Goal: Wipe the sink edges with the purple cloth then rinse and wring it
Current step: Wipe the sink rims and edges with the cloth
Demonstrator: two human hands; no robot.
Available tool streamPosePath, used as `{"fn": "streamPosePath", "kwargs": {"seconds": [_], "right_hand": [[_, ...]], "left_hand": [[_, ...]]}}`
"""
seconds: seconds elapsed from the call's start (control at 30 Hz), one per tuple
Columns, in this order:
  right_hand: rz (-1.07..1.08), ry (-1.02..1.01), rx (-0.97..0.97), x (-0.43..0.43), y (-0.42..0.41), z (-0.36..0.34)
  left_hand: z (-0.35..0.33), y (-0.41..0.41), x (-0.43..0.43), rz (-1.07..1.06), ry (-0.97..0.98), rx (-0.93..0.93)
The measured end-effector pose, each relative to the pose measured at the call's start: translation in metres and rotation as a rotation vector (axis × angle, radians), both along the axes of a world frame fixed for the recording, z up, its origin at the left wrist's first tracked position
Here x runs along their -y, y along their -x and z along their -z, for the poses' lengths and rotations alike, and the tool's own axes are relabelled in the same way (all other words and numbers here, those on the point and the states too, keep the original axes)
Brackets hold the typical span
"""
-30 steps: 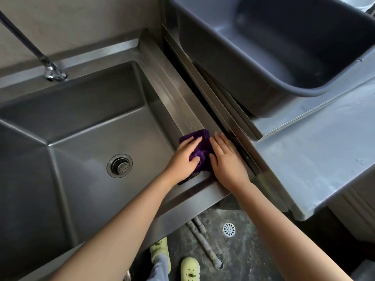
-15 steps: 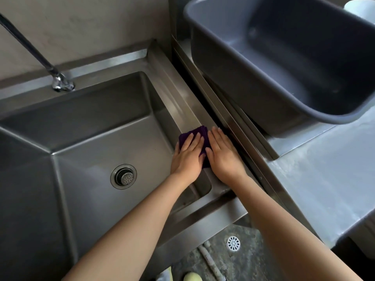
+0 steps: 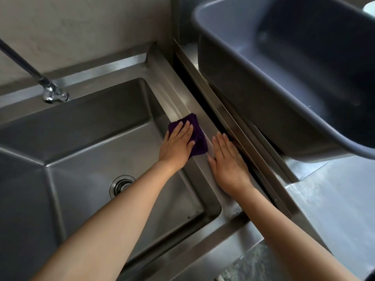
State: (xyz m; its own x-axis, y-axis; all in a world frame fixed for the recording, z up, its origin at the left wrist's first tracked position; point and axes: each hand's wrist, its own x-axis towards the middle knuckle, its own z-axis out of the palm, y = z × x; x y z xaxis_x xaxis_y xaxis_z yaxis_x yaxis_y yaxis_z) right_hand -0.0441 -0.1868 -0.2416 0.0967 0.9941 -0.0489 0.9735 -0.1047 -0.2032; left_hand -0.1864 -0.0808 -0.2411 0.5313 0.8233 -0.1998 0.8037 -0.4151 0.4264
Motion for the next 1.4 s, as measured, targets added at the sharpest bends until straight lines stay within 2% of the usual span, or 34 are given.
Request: {"fn": "streamPosePath", "kwargs": {"seconds": [0.23,0.37,1.1,1.4], "right_hand": [[0.006,-0.005,0.054,-0.023,0.007,-0.002],[-0.006,0.021,-0.036,-0.055,0.012,-0.009],[-0.044,0.009,-0.078,-0.199,0.033,-0.006],[-0.06,-0.004,-0.101,-0.241,0.032,0.0]], "left_hand": [[0.003,0.006,-0.034,0.014,-0.009,-0.01],[0.003,0.009,-0.047,0.014,-0.003,0.0],[0.007,0.017,-0.137,-0.08,-0.042,0.025],[0.003,0.02,-0.187,-0.126,-0.066,-0.045]]}}
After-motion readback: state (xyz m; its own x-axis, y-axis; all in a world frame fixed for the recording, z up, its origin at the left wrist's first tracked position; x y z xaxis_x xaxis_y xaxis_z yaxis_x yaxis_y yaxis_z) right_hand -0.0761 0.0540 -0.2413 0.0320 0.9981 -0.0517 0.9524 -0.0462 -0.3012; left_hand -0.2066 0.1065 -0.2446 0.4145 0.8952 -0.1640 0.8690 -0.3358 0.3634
